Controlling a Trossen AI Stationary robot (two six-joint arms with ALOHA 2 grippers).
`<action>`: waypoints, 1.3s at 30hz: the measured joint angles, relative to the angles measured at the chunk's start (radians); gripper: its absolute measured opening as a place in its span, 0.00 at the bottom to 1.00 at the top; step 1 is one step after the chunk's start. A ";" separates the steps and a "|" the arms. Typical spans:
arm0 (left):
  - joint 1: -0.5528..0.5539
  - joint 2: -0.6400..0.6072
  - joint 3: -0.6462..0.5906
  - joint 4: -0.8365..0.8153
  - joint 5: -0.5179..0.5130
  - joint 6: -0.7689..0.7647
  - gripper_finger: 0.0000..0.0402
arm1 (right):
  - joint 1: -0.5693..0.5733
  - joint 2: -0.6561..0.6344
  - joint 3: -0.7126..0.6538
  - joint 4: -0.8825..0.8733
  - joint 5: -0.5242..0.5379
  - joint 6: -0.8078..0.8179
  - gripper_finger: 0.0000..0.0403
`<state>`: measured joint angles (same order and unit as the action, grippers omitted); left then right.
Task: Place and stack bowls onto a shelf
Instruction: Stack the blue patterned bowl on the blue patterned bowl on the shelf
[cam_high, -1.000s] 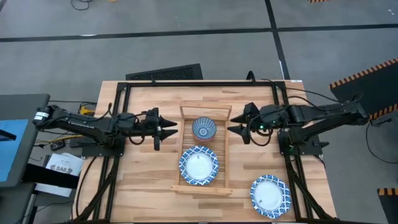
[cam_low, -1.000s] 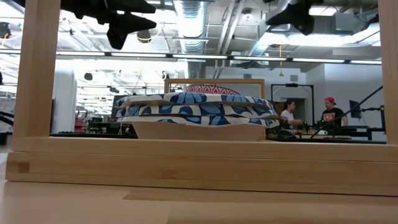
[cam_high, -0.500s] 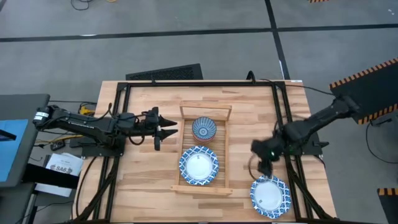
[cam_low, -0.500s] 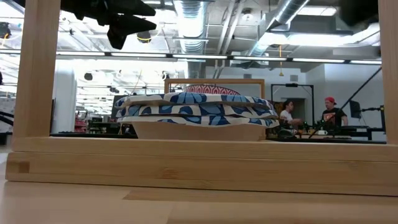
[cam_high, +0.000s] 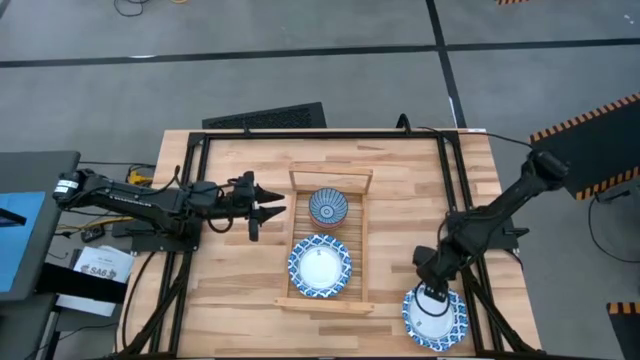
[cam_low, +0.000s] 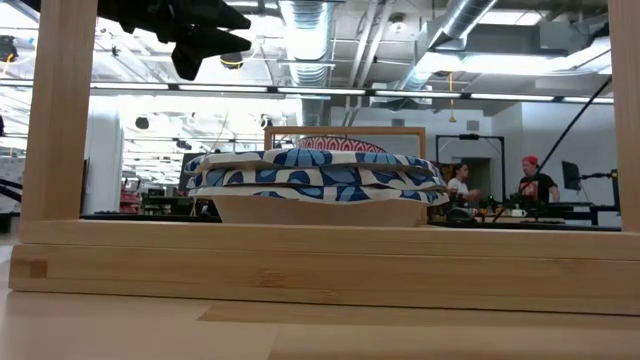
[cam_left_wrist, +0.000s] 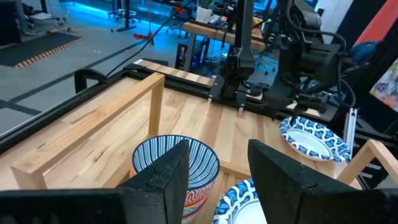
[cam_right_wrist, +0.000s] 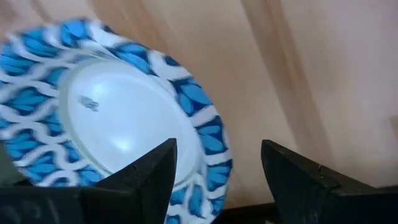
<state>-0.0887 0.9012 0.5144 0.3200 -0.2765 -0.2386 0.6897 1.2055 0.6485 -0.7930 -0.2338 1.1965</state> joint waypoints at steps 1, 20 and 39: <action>0.000 0.000 0.000 0.000 0.000 0.000 0.37 | 0.006 0.010 -0.005 0.008 -0.001 0.001 0.65; 0.000 0.000 0.000 0.000 -0.024 0.000 0.37 | 0.035 0.166 -0.035 0.141 -0.053 -0.026 0.33; 0.000 0.000 0.000 0.151 -0.202 -0.014 0.37 | -0.353 -0.233 0.322 -0.274 0.124 -0.086 0.05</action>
<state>-0.0891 0.9012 0.5144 0.4713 -0.4786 -0.2530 0.3363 0.9727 0.9710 -1.0669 -0.1097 1.1103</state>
